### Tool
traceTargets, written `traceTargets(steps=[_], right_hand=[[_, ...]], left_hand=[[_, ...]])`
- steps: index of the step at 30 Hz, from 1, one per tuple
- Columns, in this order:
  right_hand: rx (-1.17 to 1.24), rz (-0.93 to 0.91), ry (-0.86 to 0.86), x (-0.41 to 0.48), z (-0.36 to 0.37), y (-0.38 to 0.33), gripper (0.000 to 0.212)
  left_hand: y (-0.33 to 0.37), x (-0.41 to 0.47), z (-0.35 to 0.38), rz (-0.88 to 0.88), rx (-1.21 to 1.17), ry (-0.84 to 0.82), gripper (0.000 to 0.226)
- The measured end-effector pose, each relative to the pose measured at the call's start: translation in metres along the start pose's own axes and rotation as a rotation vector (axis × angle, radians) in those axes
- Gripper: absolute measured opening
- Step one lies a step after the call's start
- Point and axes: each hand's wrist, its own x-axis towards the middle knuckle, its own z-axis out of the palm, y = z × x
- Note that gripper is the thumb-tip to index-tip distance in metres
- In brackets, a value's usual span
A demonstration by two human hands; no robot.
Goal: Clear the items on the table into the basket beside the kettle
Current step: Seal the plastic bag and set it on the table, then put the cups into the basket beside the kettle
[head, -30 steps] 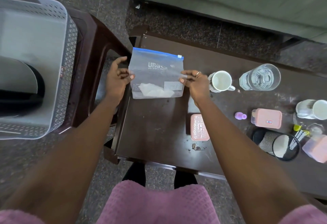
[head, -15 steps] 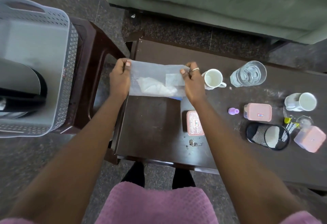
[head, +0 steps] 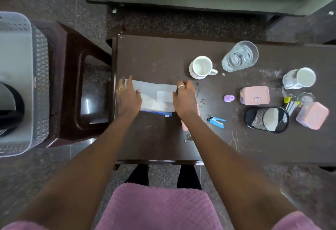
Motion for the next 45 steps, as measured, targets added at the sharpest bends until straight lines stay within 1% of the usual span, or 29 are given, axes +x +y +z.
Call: traceTargets(steps=[2, 4, 7, 10, 12, 14, 16, 19, 20, 22, 25, 28, 33, 36, 39, 42, 45], right_hand=[[0.009, 0.007, 0.160, -0.004, -0.014, 0.012, 0.033], [0.026, 0.061, 0.278, -0.008, -0.030, 0.028, 0.036], [0.002, 0.166, 0.395, -0.014, -0.056, 0.057, 0.045], [-0.069, 0.349, 0.480, -0.022, -0.087, 0.093, 0.057], [-0.137, 0.517, 0.489, -0.029, -0.102, 0.115, 0.070], [-0.149, 0.695, 0.461, -0.038, -0.115, 0.136, 0.084], [-0.113, 0.847, 0.377, -0.046, -0.124, 0.157, 0.094], [0.029, 0.951, 0.227, -0.054, -0.130, 0.179, 0.105], [0.101, 0.955, 0.202, -0.055, -0.132, 0.184, 0.105], [0.195, 0.905, 0.205, -0.055, -0.132, 0.189, 0.101], [0.207, 0.819, 0.249, -0.053, -0.135, 0.193, 0.095], [0.177, 0.818, 0.280, -0.055, -0.140, 0.197, 0.092], [0.066, 0.781, 0.353, -0.049, -0.169, 0.192, 0.089], [0.058, 0.669, 0.368, -0.027, -0.194, 0.182, 0.090], [0.089, 0.550, 0.309, 0.006, -0.211, 0.169, 0.093], [0.052, 0.429, 0.207, 0.038, -0.216, 0.164, 0.097], [0.007, 0.357, 0.120, 0.066, -0.210, 0.168, 0.099]], left_hand=[[0.021, -0.002, 0.002, 0.031, 0.014, 0.094, 0.051], [0.049, -0.005, 0.003, 0.069, 0.025, 0.176, 0.050], [0.099, -0.011, 0.008, 0.135, -0.020, 0.196, 0.049], [0.155, -0.024, 0.018, 0.289, -0.025, 0.174, 0.050], [0.186, -0.031, 0.024, 0.409, 0.005, 0.140, 0.053], [0.214, -0.035, 0.032, 0.511, 0.058, 0.081, 0.058], [0.240, -0.037, 0.041, 0.582, 0.104, 0.010, 0.064], [0.266, -0.035, 0.052, 0.600, 0.218, -0.069, 0.081], [0.273, -0.034, 0.056, 0.592, 0.265, -0.088, 0.089], [0.284, -0.029, 0.061, 0.573, 0.322, -0.122, 0.104], [0.300, -0.021, 0.067, 0.564, 0.371, -0.171, 0.116], [0.312, -0.015, 0.072, 0.551, 0.378, -0.220, 0.121], [0.324, -0.006, 0.070, 0.520, 0.289, -0.245, 0.115], [0.326, -0.001, 0.070, 0.457, 0.243, -0.300, 0.107], [0.324, 0.005, 0.070, 0.448, 0.151, -0.346, 0.098], [0.322, 0.007, 0.072, 0.457, 0.106, -0.329, 0.095], [0.319, 0.007, 0.073, 0.400, 0.067, -0.296, 0.094]])
